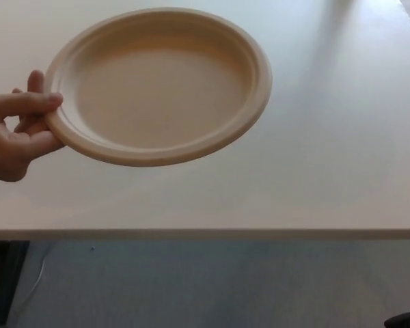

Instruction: A person passes a plate to the robot and the robot grabs it with its left hand and places it at the centre of the table infront of it

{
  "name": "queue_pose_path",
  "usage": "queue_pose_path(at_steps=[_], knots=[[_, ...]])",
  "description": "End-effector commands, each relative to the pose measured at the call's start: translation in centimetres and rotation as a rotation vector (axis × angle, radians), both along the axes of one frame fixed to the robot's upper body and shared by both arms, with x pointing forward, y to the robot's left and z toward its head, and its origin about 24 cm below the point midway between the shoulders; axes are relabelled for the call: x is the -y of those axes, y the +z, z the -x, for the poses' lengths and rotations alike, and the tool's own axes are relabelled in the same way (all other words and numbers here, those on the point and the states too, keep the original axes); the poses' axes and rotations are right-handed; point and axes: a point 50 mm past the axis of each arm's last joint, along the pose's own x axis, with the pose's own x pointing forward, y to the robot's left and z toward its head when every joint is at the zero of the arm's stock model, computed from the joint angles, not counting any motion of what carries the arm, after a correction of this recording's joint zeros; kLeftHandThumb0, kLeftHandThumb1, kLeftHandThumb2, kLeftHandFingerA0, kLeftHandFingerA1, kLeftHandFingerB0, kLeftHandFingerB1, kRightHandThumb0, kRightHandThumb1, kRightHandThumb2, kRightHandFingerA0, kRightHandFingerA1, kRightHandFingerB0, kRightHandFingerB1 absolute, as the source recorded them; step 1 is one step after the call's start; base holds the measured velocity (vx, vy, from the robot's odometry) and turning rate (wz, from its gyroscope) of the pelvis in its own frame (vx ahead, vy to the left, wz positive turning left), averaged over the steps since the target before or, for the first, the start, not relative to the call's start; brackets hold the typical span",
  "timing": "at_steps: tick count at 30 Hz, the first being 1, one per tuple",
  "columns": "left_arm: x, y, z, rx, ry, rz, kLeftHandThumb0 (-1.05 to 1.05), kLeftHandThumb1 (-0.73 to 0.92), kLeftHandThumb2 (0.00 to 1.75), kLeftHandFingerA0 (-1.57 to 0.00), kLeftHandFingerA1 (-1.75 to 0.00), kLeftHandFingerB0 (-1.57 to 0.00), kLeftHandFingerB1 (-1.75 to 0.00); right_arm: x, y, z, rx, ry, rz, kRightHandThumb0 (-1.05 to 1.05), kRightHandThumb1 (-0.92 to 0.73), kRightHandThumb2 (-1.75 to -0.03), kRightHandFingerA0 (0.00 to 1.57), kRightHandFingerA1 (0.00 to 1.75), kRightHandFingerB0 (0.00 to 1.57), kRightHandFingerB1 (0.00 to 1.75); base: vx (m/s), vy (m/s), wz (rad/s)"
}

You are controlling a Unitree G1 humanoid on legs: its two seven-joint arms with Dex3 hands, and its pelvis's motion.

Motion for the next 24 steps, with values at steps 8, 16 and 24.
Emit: queue_pose_path(at_steps=[8, 16, 24], knots=[[1.7, 1.3, 0.9, 0.198, -0.132, 0.092, -0.51, 0.56, 0.57, -0.42, -0.37, -0.26, -0.29, 0.8, 0.0, 0.8, -0.007, 0.044, 0.017, -0.66, -0.78, -0.63, 0.75, 0.72, 0.49, 0.57, 0.0, 0.0, 0.0], [8.0, 7.8, 2.0, 0.609, -0.462, 0.185, -0.63, 0.47, 0.76, -0.33, -0.45, -0.2, -0.39, 0.5, -0.1, 0.6, -0.014, 0.045, 0.01, -0.67, -0.77, -0.63, 0.74, 0.73, 0.49, 0.56, 0.0, 0.0, 0.0], [14.1, 18.1, 4.0, 1.05, -0.781, 0.191, -0.62, 0.54, 0.57, -0.6, -0.41, -0.36, -0.32, 0.5, 0.4, -0.2, 0.006, 0.053, 0.014, -0.65, -0.78, -0.63, 0.76, 0.73, 0.51, 0.57, 0.0, 0.0, 0.0]])
